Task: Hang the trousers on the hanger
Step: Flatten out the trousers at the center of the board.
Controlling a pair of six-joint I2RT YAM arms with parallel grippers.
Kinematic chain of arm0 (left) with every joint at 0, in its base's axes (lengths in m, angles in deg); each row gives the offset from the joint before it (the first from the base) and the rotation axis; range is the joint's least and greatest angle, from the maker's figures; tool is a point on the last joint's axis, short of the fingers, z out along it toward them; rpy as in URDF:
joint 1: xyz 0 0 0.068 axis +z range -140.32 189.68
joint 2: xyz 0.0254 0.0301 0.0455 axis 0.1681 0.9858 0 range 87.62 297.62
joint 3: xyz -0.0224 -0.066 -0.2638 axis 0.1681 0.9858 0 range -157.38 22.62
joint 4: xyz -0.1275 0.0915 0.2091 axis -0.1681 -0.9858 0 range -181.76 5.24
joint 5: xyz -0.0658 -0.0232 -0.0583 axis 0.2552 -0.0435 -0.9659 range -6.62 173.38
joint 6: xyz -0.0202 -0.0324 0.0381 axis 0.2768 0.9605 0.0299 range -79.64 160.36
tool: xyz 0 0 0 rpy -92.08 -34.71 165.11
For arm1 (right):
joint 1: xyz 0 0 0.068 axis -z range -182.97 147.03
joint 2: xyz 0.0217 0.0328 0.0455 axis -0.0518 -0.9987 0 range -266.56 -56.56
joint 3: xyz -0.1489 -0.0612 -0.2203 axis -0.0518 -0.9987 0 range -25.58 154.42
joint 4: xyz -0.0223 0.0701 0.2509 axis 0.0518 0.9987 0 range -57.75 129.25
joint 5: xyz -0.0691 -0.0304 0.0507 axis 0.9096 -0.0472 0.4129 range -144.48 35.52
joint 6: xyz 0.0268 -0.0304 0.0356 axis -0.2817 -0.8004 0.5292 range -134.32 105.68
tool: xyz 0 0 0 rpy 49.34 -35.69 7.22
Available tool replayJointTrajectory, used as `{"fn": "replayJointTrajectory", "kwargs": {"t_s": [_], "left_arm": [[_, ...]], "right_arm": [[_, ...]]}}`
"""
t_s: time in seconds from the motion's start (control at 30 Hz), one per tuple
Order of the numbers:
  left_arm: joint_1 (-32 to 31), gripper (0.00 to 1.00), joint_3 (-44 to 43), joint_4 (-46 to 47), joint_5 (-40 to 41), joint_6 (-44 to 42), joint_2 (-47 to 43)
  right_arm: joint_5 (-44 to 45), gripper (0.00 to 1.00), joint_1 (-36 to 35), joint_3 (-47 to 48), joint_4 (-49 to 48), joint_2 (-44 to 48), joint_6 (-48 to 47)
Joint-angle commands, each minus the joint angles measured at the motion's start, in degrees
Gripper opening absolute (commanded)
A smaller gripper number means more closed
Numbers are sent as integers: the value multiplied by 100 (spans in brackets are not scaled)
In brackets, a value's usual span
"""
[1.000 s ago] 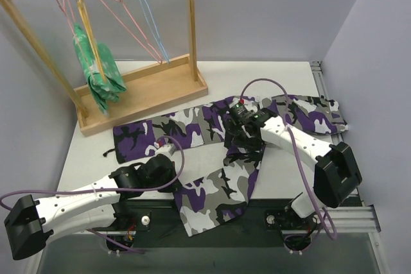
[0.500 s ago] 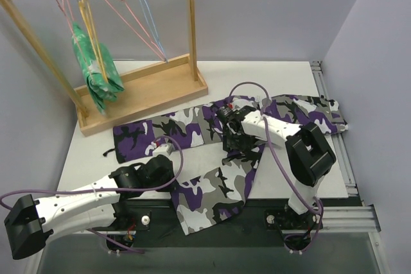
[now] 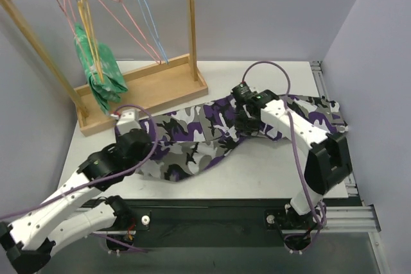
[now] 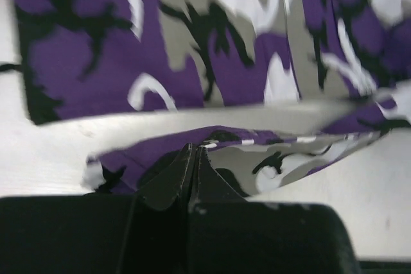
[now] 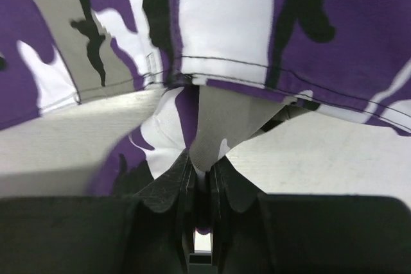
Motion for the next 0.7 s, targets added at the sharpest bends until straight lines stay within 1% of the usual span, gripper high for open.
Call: {"fn": "replayJointTrajectory", "kwargs": {"t_s": [0.0, 0.07, 0.13, 0.17, 0.2, 0.23, 0.27, 0.33, 0.37, 0.4, 0.47, 0.53, 0.57, 0.67], "left_arm": [[688, 0, -719, -988, 1547, -663, -696], [733, 0, -729, -1191, 1725, -593, -1100], [733, 0, -546, -1358, 1498, -523, -1521], [733, 22, -466, -1463, 1375, -383, -1645], [733, 30, -422, -1812, 1260, -199, -1751], [724, 37, -386, -2085, 1233, 473, -1935], [698, 49, -377, -2297, 1198, 697, -2024], [689, 57, -368, -2475, 1119, 918, -2226], [698, 62, -377, -2553, 1127, 1032, -2218], [689, 64, -368, -2615, 1119, 1103, -2183], [689, 66, -255, -2441, 927, 955, -1938], [707, 70, -123, -2063, 663, 893, -1518], [698, 71, -27, -1879, 383, 849, -1367], [750, 77, 238, -1282, 266, 928, -883]], "right_arm": [[247, 0, 291, 106, 376, 981, -64], [334, 0, 318, -97, 376, 1333, -47], [326, 0, 318, -535, 367, 1561, -12], [309, 0, 301, -694, 359, 1632, 32], [291, 0, 292, -913, 341, 1677, 50], [273, 0, 292, -1263, 306, 1738, 67], [273, 0, 283, -1475, 288, 1756, 128], [238, 0, 248, -1966, 201, 1835, 208], [229, 0, 239, -2118, 148, 1870, 243], [177, 0, 213, -2250, 95, 1897, 322], [98, 0, 221, -2548, -80, 1915, 384], [45, 0, 195, -2620, -177, 1853, 428], [45, 0, 177, -2611, -186, 1818, 419], [27, 0, 116, -2550, -213, 1704, 437]]}}
